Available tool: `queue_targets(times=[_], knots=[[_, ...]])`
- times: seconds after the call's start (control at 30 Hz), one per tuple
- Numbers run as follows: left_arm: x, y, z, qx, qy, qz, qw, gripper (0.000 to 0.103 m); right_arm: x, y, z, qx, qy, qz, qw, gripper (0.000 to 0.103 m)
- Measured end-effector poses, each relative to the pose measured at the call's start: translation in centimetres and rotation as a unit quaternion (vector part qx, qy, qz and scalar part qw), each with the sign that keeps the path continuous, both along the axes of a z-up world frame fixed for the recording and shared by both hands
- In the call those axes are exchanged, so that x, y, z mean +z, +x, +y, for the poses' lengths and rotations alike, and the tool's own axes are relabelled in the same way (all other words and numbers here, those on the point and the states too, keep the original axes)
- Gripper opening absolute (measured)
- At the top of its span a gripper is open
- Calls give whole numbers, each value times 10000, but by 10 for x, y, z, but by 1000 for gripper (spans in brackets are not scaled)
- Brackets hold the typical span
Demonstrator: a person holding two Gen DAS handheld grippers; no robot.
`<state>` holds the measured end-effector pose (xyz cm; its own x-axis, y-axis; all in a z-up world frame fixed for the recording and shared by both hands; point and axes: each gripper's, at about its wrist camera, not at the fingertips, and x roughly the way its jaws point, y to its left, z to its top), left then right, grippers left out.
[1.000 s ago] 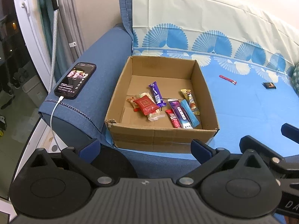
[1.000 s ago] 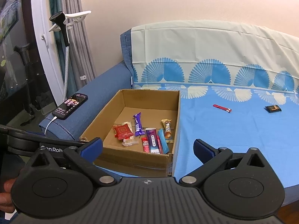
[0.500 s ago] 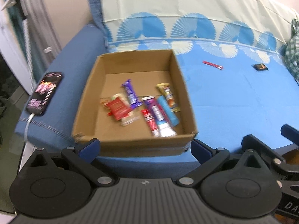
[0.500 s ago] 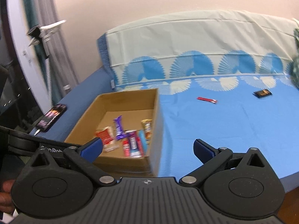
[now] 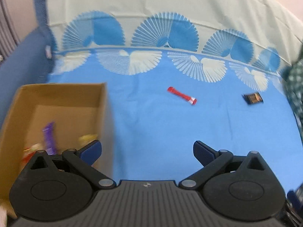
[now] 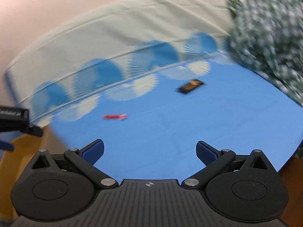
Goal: Organize snacks
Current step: 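Grasp the red stick with the left tool while the right tool grasps the dark biscuit packet, then carry the red stick with the left tool while the right tool carries the biscuit packet over the box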
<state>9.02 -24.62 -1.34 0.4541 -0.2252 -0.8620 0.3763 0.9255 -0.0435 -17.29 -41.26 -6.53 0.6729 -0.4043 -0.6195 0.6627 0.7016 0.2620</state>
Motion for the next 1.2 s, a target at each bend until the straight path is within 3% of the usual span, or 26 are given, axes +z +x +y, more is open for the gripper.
queue_targets(times=[0.2, 0.43, 0.53, 0.6, 0.73, 0.83, 0.87, 0.9, 0.93, 0.97, 1.0, 1.03, 1.1, 1.2], knots=[[-70, 95, -92, 163, -190, 561, 9981, 103, -51, 79, -118, -781, 138, 162, 9967, 102], [-164, 179, -167, 279, 108, 936, 9952, 103, -118, 199, -238, -1065, -44, 243, 9940, 102], [-197, 201, -183, 303, 216, 1127, 9929, 103, -146, 242, -281, -1286, 169, 357, 9909, 102], [-201, 203, -192, 336, 472, 851, 9947, 103, -165, 261, -302, -1483, 550, 418, 9865, 103], [-203, 205, -197, 121, 477, 691, 9964, 103, -180, 293, -298, -1352, -548, 954, 9847, 103], [-201, 208, -194, 202, 419, 744, 9961, 102, -186, 294, -295, -1339, -725, 903, 9842, 103], [-200, 207, -193, 253, 401, 721, 9963, 99, -186, 293, -295, -1259, -745, 942, 9847, 103], [-197, 204, -190, 336, 402, 615, 9967, 86, -186, 291, -295, -1184, -753, 950, 9855, 102], [-191, 202, -187, 353, 372, 524, 9973, 61, -184, 288, -292, -1148, -782, 929, 9859, 93], [-186, 198, -184, 298, 311, 484, 9979, 43, -181, 284, -289, -1083, -850, 906, 9863, 86], [-183, 195, -180, 249, 235, 533, 9980, 19, -179, 280, -286, -1004, -906, 905, 9867, 69], [-181, 194, -174, 267, 129, 708, 9971, 5, -177, 276, -283, -934, -900, 890, 9876, 53], [-182, 191, -163, 314, -12, 980, 9947, 2, -168, 264, -271, -874, -831, 936, 9883, 42], [-178, 170, -144, 273, -37, 1068, 9939, 2, -163, 240, -243, -707, -643, 999, 9904, 41]])
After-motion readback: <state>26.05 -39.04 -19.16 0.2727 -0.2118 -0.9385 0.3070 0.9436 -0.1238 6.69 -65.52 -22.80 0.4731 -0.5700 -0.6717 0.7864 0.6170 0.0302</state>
